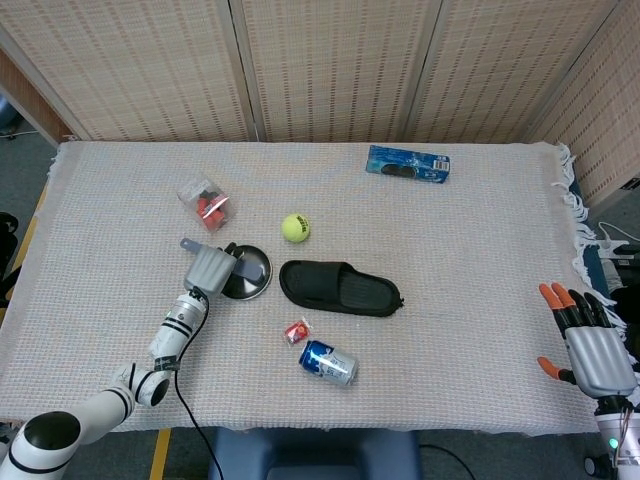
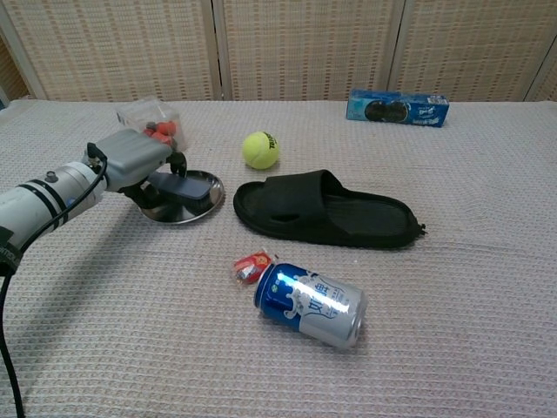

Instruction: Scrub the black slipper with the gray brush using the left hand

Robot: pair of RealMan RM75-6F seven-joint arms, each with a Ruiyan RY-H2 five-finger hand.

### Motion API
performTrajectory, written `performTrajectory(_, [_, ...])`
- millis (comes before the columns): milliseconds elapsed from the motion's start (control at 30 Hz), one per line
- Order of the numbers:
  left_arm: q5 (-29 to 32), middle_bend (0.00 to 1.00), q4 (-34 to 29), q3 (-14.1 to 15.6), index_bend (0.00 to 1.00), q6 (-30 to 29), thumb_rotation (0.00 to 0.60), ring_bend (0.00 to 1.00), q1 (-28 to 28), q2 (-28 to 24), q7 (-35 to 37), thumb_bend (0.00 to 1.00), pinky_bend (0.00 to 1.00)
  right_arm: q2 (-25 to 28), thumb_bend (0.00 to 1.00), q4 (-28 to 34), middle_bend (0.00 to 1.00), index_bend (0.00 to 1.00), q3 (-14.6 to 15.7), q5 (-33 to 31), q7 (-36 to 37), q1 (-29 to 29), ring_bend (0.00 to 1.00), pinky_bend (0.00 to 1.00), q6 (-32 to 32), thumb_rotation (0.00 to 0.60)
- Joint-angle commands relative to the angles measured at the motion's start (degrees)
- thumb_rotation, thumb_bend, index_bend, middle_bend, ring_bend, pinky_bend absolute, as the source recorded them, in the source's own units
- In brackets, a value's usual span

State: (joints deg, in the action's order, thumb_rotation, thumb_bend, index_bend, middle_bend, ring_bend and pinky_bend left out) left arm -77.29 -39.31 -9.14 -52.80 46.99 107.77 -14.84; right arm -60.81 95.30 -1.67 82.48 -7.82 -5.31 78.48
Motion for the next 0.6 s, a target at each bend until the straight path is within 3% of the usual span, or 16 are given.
performTrajectory(33, [-0.5,0.35,0.7,0.3,0.38,-0.7,0.6,0.59,0.0,0.3,0.5,0.39,1.0,0.0,0.07,0.0,0.0,0.0,0.0,-0.1,-0.1,-0.1,0.0,0.0,-0.2,0.6])
performTrajectory(367, [-1.3,0.51,1.2,0.7,0.48,-2.7,0.6,0.6,-0.5,0.2,1.0,0.39,1.0,-0.1,0.07,0.2,0.0,0.0,0.2,0.0,-0.3,-0.2,0.0,0.0,-0.6,0.6])
performTrajectory(600, [-1.1,0.64,-2.6,0.6,0.58,-4.7,0.6,0.62,-2.0,-2.2,-0.2,0.39,1.0,-1.0,0.07,-1.0,0.0,0.0,0.5,1.4,0.3,-0.9,0.0,0.0,-1.1,0.6])
